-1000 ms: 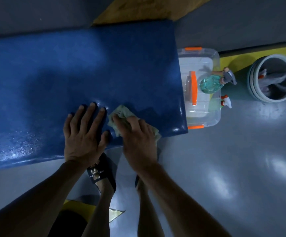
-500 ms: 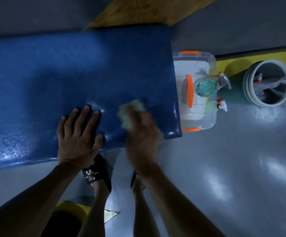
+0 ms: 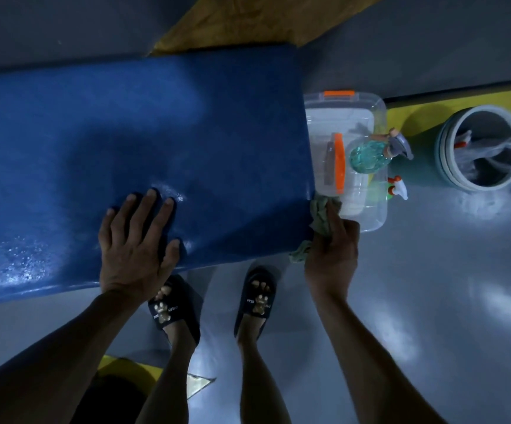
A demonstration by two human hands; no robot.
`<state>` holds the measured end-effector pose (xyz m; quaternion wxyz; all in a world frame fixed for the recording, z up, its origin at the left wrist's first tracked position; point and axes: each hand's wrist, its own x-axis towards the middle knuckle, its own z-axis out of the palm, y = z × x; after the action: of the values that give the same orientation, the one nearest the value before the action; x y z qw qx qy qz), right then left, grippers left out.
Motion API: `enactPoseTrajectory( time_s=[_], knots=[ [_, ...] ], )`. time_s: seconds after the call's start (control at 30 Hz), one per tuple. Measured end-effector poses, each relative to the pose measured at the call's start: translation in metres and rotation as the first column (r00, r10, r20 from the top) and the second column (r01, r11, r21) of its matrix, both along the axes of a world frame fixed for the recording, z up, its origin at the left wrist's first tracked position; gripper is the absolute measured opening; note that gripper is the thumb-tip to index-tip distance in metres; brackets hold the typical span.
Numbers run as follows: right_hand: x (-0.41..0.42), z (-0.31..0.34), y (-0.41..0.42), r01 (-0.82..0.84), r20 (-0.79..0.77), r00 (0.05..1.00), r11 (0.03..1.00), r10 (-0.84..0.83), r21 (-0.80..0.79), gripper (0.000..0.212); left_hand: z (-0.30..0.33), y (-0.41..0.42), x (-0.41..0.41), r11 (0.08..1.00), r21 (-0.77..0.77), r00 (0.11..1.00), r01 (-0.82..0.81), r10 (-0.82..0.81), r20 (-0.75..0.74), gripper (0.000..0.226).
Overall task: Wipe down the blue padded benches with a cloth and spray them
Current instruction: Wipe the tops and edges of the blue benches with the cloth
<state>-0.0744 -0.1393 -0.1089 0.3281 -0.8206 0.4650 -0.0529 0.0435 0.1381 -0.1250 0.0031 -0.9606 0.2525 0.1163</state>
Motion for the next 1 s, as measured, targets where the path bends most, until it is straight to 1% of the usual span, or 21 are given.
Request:
enactPoseTrajectory(
  time_s=[0.07,0.1,0.13,0.17,0.23,0.27,0.3,0.33,0.37,0.43,0.53,0.6,0.63,0.67,0.7,0.73,0.8,0.87,0.93,0.97,1.0],
  knots=[
    [0.006,0.007,0.016,-0.002,-0.019,1.000,0.999,0.001,-0.041,0.066,0.000,0.000,0.000,1.000,0.014,1.000,-0.005,0.005,-0.009,0.068],
    [0.010,0.012,0.024,-0.063,-0.011,0.998,0.997,0.063,-0.045,0.068,0.001,-0.001,0.000,1.000,0.015,1.000,-0.004,0.004,-0.016,0.068],
    [0.014,0.016,0.034,-0.176,0.017,0.984,0.984,0.177,-0.040,0.068,0.002,-0.002,0.000,1.000,0.020,1.000,-0.003,0.003,-0.022,0.068],
    [0.018,0.020,0.045,-0.342,0.035,0.938,0.939,0.344,-0.041,0.066,0.003,-0.002,0.000,1.000,0.026,1.000,-0.005,0.005,-0.025,0.068],
    [0.022,0.023,0.061,-0.681,-0.004,0.731,0.729,0.682,-0.070,0.059,0.006,-0.002,-0.001,1.000,0.027,1.000,-0.009,0.010,-0.028,0.067],
    [0.025,0.023,0.056,-0.783,-0.026,0.620,0.616,0.784,-0.085,0.058,0.006,-0.002,-0.001,1.000,0.020,1.000,-0.006,0.006,-0.020,0.067],
    [0.028,0.022,0.044,-0.838,-0.042,0.543,0.538,0.838,-0.092,0.059,0.006,-0.003,-0.001,1.000,0.012,1.000,0.001,0.000,-0.005,0.067],
    [0.030,0.021,0.028,-0.856,-0.059,0.515,0.508,0.855,-0.096,0.062,0.005,-0.002,-0.001,1.000,0.002,1.000,0.007,-0.007,0.012,0.066],
    [0.031,0.021,0.010,-0.846,-0.077,0.532,0.525,0.843,-0.098,0.066,0.004,-0.001,-0.001,1.000,-0.010,1.000,0.012,-0.012,0.024,0.066],
    [0.038,0.022,-0.021,-0.738,-0.085,0.673,0.663,0.734,-0.126,0.070,0.002,0.000,-0.001,0.999,-0.035,0.999,0.021,-0.020,0.044,0.066],
    [0.056,0.015,-0.026,-0.426,-0.040,0.904,0.891,0.426,-0.156,0.064,0.000,0.001,-0.001,0.998,-0.066,0.999,0.016,-0.014,0.042,0.066],
    [0.074,0.011,0.000,-0.211,-0.019,0.977,0.960,0.211,-0.183,0.061,0.000,0.002,0.001,0.997,-0.077,0.998,0.016,-0.012,0.054,0.066],
    [0.081,0.011,0.019,-0.153,-0.017,0.988,0.969,0.153,-0.194,0.062,0.000,0.002,0.001,0.997,-0.071,0.998,0.019,-0.015,0.056,0.066],
    [0.086,0.012,0.041,-0.155,-0.025,0.988,0.969,0.153,-0.191,0.063,0.000,0.002,0.000,0.997,-0.070,0.999,0.019,-0.015,0.046,0.066],
    [0.088,0.013,0.065,-0.228,-0.029,0.974,0.957,0.226,-0.178,0.062,0.000,0.003,0.000,0.997,-0.078,0.999,0.014,-0.011,0.033,0.066],
    [0.088,0.015,0.090,-0.349,-0.026,0.937,0.924,0.350,-0.159,0.059,0.000,0.003,0.001,0.996,-0.087,1.000,0.009,-0.007,0.023,0.065],
    [0.084,0.021,0.131,-0.600,-0.029,0.799,0.791,0.601,-0.120,0.051,0.000,0.004,0.001,0.996,-0.084,1.000,0.018,-0.018,0.004,0.065],
    [0.077,0.026,0.139,-0.764,-0.047,0.644,0.639,0.764,-0.086,0.050,-0.001,0.005,0.002,0.996,-0.076,0.999,0.037,-0.038,-0.010,0.067],
    [0.075,0.032,0.112,-0.865,-0.118,0.502,0.499,0.857,-0.061,0.051,-0.001,0.007,0.003,0.997,-0.073,0.999,0.037,-0.038,-0.014,0.068],
    [0.073,0.033,0.092,-0.875,-0.158,0.482,0.484,0.862,-0.031,0.053,-0.001,0.007,0.003,0.997,-0.072,0.999,0.032,-0.033,-0.011,0.068],
    [0.071,0.034,0.068,-0.852,-0.183,0.517,0.524,0.836,-0.015,0.056,-0.001,0.007,0.004,0.997,-0.076,1.000,0.029,-0.030,-0.008,0.068]
  ],
)
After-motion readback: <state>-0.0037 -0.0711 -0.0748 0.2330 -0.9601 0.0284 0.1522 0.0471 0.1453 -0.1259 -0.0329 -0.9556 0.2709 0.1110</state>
